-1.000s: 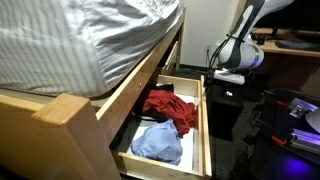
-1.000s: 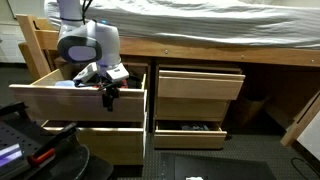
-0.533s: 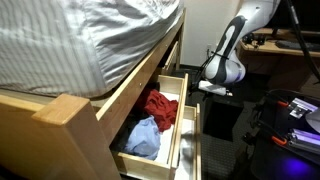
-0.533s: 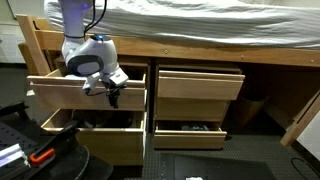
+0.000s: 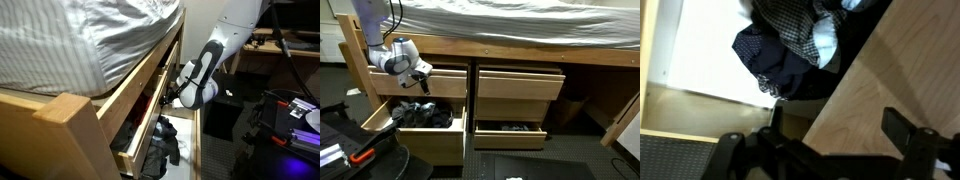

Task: Close the top left drawer

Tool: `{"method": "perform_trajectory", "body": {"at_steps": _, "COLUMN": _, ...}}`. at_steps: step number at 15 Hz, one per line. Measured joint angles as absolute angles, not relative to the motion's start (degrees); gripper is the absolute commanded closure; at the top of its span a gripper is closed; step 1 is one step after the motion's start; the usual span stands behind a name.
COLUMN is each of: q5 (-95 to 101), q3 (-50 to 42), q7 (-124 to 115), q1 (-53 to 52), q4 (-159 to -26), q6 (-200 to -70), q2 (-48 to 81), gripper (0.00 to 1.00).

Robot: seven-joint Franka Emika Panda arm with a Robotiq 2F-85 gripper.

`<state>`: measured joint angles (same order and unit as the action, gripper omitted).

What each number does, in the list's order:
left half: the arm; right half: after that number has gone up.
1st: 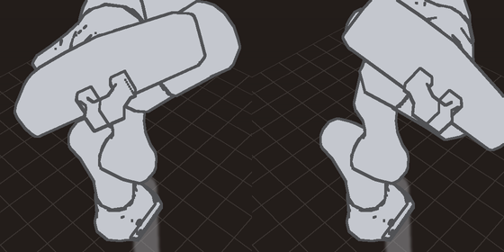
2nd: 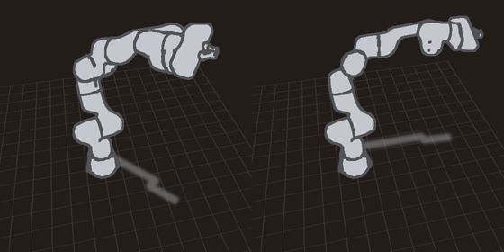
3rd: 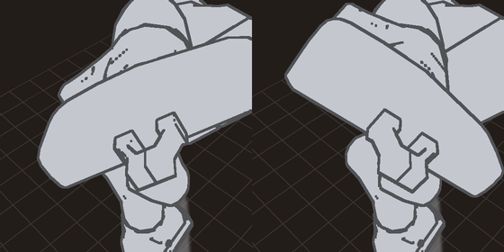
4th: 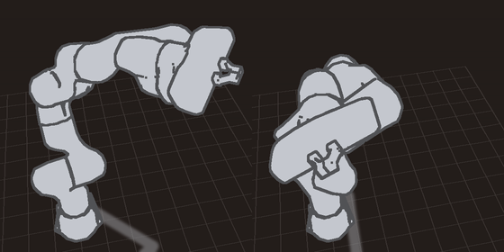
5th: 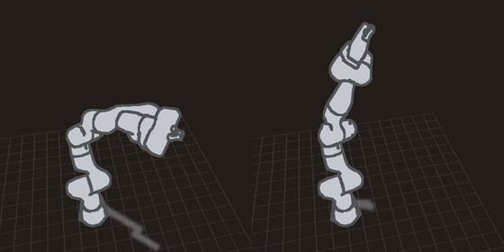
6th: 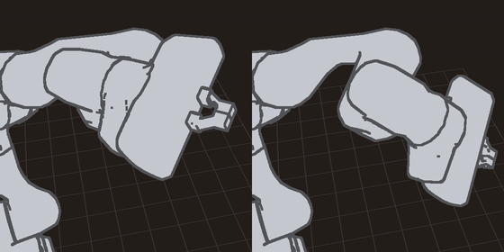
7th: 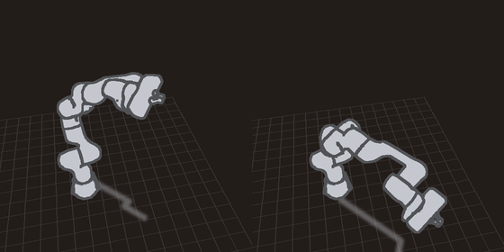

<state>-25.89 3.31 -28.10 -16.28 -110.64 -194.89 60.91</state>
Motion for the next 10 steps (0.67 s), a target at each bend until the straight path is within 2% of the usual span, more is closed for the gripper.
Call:
{"method": "perform_trajectory", "body": {"at_steps": 3, "q5": -28.29, "q3": 2.92, "q7": -29.07, "q1": -18.22, "q4": -108.56, "q6": -198.89, "q2": 62.52, "gripper": 0.00}}
{"method": "perform_trajectory", "body": {"at_steps": 10, "q5": -28.34, "q3": 2.92, "q7": -29.08, "q1": -16.68, "q4": -107.97, "q6": -198.89, "q2": 62.92, "gripper": 0.00}}
